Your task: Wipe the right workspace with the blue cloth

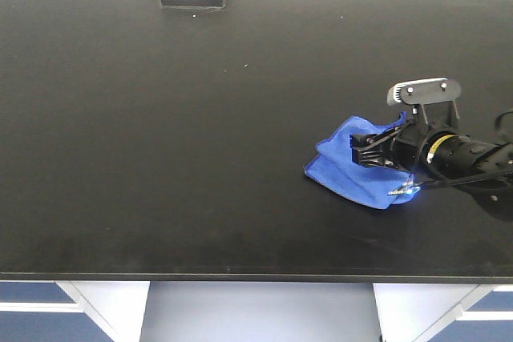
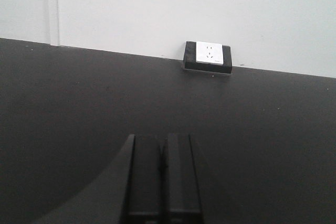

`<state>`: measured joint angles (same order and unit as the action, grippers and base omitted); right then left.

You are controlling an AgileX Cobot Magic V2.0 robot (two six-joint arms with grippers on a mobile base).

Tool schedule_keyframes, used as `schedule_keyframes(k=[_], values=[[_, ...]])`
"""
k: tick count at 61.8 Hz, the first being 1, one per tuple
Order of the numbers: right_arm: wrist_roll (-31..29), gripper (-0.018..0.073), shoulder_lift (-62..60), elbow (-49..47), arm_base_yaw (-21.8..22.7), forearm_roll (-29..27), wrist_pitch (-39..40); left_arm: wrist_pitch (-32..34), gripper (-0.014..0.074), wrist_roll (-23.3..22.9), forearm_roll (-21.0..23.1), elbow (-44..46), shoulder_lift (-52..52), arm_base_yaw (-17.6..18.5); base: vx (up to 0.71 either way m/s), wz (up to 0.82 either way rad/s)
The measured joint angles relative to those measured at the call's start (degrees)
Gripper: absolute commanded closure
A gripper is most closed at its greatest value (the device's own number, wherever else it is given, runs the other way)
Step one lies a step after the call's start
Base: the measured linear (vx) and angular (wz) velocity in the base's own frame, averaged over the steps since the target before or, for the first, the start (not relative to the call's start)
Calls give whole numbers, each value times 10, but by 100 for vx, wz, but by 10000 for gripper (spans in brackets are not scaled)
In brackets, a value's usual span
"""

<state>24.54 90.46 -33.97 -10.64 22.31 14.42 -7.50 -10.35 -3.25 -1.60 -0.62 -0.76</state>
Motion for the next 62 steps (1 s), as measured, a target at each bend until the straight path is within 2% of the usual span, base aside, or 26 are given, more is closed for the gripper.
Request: schedule_keyframes(k=[10,16,27,39,50,62], values=[[11,-112,-95,0,0,0,-55,0,602,0,0,0,0,0,0,0],[11,-77,-169,0,0,0,-122,0,602,0,0,0,0,0,0,0],[12,16,-289,0,0,-3,-239,0,602,0,0,0,0,0,0,0],[13,111,-397,0,0,-7,-327,0,602,0,0,0,0,0,0,0],[13,190,-465,0,0,-9,-373,0,602,0,0,0,0,0,0,0],[13,298,-507,1,0,-9,-384,0,602,0,0,0,0,0,0,0]])
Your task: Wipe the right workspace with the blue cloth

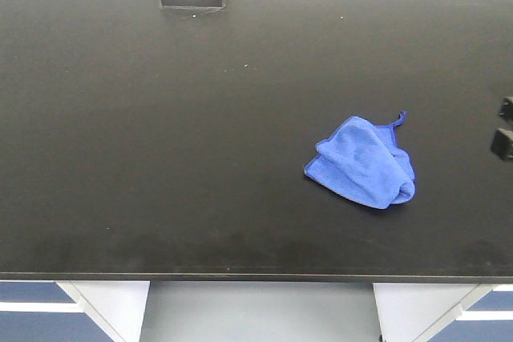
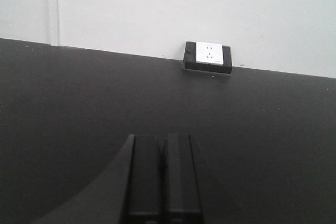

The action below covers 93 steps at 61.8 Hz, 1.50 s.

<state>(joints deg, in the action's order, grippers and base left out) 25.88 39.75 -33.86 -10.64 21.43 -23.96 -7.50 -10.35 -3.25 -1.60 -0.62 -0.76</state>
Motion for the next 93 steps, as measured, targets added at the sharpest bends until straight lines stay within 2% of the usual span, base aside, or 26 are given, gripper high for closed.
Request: schedule_keyframes(k=[9,18,24,32,37,45,56,72,93], values=[[0,438,-20,3,1,-10,-39,0,602,0,0,0,0,0,0,0],[-6,574,-65,7,36,-70,-70,0,602,0,0,0,0,0,0,0],[-34,571,-111,28,86,-94,-52,0,602,0,0,0,0,0,0,0],[-107,568,-182,109,134,-113,31,0,602,0,0,0,0,0,0,0],[-168,568,-230,180,140,-139,82,0,602,0,0,0,0,0,0,0],[-229,567,-307,277,142,-166,117,0,602,0,0,0,0,0,0,0],[-244,567,-394,353,142,-171,113,-1,602,0,0,0,0,0,0,0],[-244,567,-402,355,142,-171,37,-1,602,0,0,0,0,0,0,0],[-245,567,-402,355,142,-171,27,-9,602,0,0,0,0,0,0,0]])
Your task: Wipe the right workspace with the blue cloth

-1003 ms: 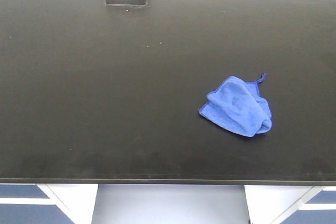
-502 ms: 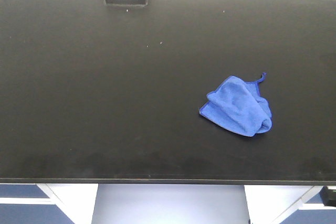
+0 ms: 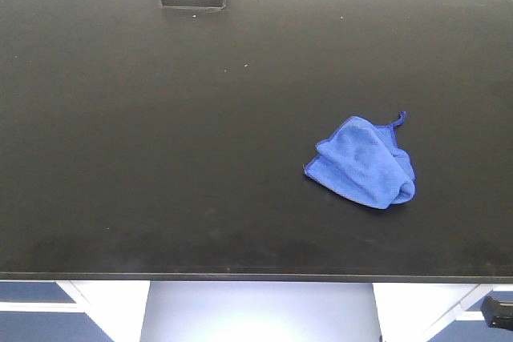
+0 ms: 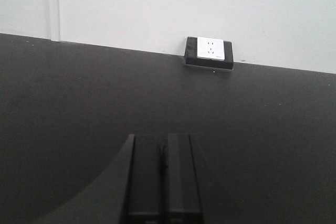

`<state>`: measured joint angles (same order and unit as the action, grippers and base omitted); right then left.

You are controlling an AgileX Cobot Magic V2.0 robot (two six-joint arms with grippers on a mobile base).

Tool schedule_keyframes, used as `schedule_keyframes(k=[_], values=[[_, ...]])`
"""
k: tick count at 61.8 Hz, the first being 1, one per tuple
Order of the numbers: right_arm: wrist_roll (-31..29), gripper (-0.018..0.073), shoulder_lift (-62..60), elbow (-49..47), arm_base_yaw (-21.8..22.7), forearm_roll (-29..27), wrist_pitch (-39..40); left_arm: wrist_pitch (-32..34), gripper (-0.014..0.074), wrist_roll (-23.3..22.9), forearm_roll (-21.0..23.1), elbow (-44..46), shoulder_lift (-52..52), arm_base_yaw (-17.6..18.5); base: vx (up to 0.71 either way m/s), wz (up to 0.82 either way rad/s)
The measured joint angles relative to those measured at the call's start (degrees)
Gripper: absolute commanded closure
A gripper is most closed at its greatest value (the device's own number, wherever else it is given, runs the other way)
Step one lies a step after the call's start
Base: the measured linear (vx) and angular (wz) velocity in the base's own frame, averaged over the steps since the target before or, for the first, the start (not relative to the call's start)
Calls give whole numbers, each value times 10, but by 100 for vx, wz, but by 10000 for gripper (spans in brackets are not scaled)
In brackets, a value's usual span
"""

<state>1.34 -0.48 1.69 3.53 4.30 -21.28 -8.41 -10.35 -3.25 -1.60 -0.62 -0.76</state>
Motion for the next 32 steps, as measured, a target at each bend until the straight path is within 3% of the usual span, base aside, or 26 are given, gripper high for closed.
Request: schedule_keyframes(k=[32], values=[[0,567,0,0,0,0,0,0,602,0,0,0,0,0,0,0]])
